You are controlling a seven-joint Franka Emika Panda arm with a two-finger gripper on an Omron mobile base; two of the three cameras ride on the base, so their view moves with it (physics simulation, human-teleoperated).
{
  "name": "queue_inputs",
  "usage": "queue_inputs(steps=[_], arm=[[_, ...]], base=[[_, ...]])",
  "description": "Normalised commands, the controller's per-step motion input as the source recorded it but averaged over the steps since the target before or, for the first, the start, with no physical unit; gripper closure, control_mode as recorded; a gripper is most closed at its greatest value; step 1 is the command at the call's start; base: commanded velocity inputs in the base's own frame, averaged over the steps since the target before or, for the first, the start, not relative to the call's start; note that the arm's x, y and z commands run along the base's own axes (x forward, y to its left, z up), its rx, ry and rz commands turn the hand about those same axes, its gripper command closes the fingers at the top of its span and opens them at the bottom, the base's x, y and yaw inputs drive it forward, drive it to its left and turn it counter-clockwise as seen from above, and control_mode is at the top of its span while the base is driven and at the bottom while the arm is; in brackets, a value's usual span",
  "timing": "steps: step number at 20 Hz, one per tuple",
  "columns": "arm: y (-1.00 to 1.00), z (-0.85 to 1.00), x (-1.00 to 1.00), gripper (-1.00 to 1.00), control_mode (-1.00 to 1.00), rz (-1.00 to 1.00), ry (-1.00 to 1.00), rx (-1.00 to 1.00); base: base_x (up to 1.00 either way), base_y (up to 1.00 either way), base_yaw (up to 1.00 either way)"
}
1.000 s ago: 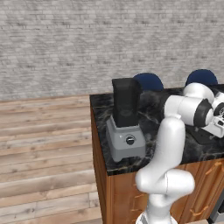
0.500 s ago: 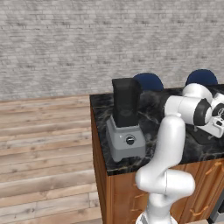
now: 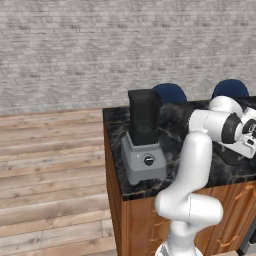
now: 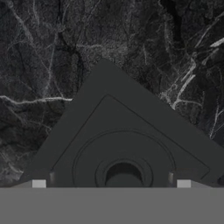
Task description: Close the lid blender by securely placing the lid on top.
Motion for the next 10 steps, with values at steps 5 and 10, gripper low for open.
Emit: queue_inputs(steps=[5,10], arm=[[0.06,-0.36,0.00,1.00,-1.00,0.00,0.00,0.00],[0.27,-0.29,-0.02,1.00,-1.00,0.00,0.00,0.00]], base=[[0.00,0.00,0.00],[0.00,0.00,0.00]])
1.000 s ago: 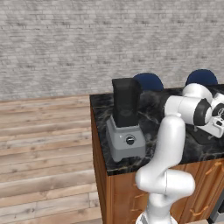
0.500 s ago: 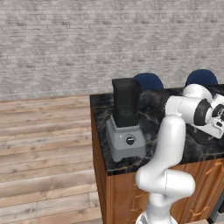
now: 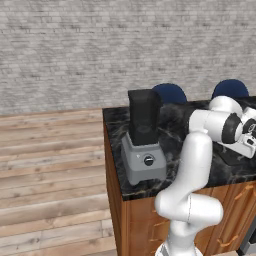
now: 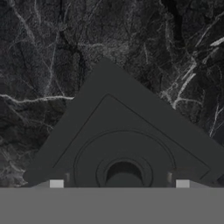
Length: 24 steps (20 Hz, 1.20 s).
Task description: Close the lid blender by securely placing the lid on top.
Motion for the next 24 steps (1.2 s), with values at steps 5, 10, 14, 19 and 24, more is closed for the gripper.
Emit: queue_inputs(steps=[5,10,14,19,24], arm=[[0.42,-0.18,0.00,1.00,-1.00,0.00,0.00,0.00],[0.44,-0.14,0.00,1.00,-1.00,0.00,0.00,0.00],[0.38,-0.01,0.00,1.00,-1.00,0.00,0.00,0.00],[0.09,0.30,-0.03,1.00,-1.00,0.00,-0.07,-0.01],[0.07,0.90,-0.18,1.00,-1.00,0.00,-0.17,-0.07]], base=[[0.00,0.00,0.00],[0.00,0.00,0.00],[0.00,0.00,0.00],[0.00,0.00,0.00],[0.00,0.00,0.00]])
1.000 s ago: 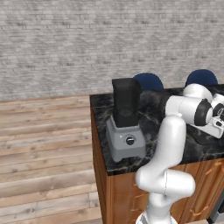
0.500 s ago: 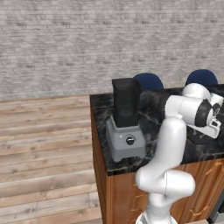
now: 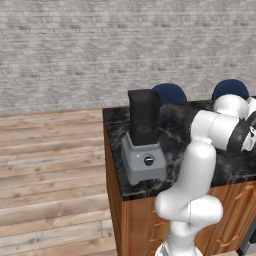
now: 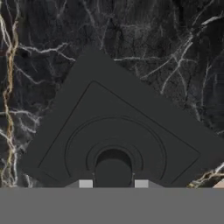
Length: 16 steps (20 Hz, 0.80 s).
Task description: Close the lid blender by securely placing the lid on top.
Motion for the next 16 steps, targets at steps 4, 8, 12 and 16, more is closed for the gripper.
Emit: queue_inputs(steps=[4,8,12,16], arm=[[0.24,1.00,-0.04,1.00,-1.00,0.00,-0.16,-0.05],[0.40,0.97,-0.01,1.00,-1.00,0.00,-0.15,-0.02],[0.49,0.18,-0.16,1.00,-1.00,0.00,-0.07,-0.01],[0.24,0.06,-0.22,1.00,-1.00,0.00,-0.13,0.00]], base=[[0.00,0.00,0.00],[0.00,0.00,0.00],[0.00,0.00,0.00],[0.00,0.00,0.00]])
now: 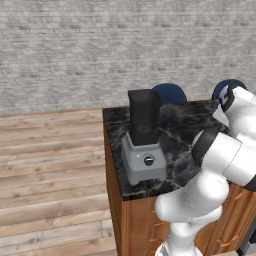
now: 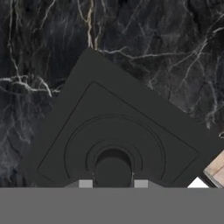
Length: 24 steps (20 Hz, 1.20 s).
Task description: Close the lid blender by securely placing the lid on top.
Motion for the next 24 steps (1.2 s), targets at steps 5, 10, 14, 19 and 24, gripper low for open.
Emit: queue_inputs(steps=[5,10,14,19,24], arm=[[0.64,0.54,-0.21,1.00,-1.00,0.00,-0.19,0.00],[0.48,0.80,-0.19,1.00,-1.00,0.00,-0.04,0.00],[0.32,0.59,-0.19,1.00,-1.00,0.00,0.00,0.00],[0.27,0.54,-0.24,1.00,-1.00,0.00,0.00,0.00],[0.23,0.48,-0.34,1.00,-1.00,0.00,-0.02,0.02]], base=[[0.00,0.00,0.00],[0.00,0.00,0.00],[0.00,0.00,0.00],[0.00,0.00,0.00],[0.00,0.00,0.00]])
